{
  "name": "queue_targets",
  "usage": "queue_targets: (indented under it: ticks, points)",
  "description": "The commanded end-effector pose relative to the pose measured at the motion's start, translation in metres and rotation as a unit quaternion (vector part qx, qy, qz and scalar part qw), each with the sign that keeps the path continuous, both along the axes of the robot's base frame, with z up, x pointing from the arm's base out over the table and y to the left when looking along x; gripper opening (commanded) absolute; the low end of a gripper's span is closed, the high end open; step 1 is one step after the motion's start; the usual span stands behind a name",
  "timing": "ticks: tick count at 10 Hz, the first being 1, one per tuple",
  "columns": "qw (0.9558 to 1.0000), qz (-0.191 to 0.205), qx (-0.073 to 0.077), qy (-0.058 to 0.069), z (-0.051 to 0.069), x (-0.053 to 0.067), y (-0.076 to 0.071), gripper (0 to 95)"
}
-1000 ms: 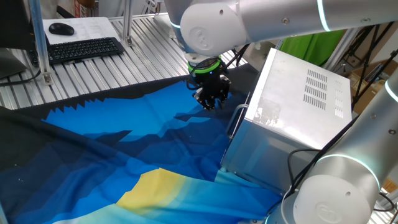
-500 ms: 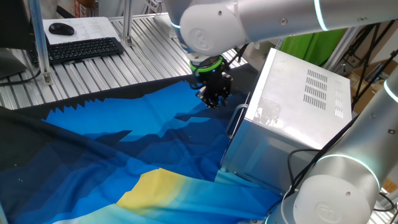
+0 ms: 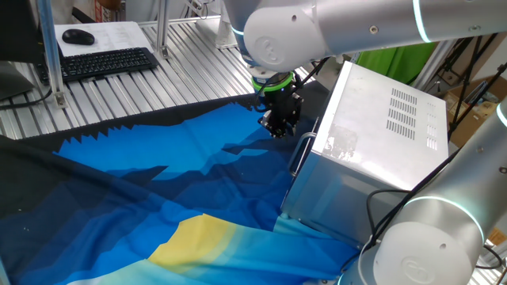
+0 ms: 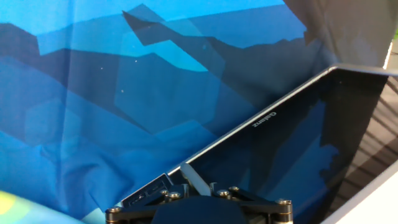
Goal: Open the microwave door
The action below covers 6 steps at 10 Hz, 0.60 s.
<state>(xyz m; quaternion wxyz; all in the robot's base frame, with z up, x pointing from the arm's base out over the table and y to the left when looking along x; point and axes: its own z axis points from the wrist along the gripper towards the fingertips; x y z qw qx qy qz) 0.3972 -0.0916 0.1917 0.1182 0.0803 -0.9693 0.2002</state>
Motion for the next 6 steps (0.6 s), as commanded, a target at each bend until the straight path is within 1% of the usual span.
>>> queue_targets:
  ticks: [1, 2, 3, 4, 5, 6]
  points:
    - [1.0, 0.009, 0.002, 0.004, 0.002, -0.002, -0.0031, 19.0]
    - [1.0, -0.001, 0.003, 0.001, 0.0015, -0.0025, -0.004, 19.0]
    - [0.9994, -0.034, 0.005, -0.007, 0.0012, -0.0022, -0.0044, 19.0]
    - [0.9888, -0.142, 0.038, -0.029, 0.001, -0.0022, -0.0044, 19.0]
    - [0.962, -0.26, 0.07, -0.045, 0.0012, -0.0026, -0.0043, 0.0]
    - [0.9183, -0.378, 0.105, -0.053, 0.0013, -0.0047, -0.0052, 0.0]
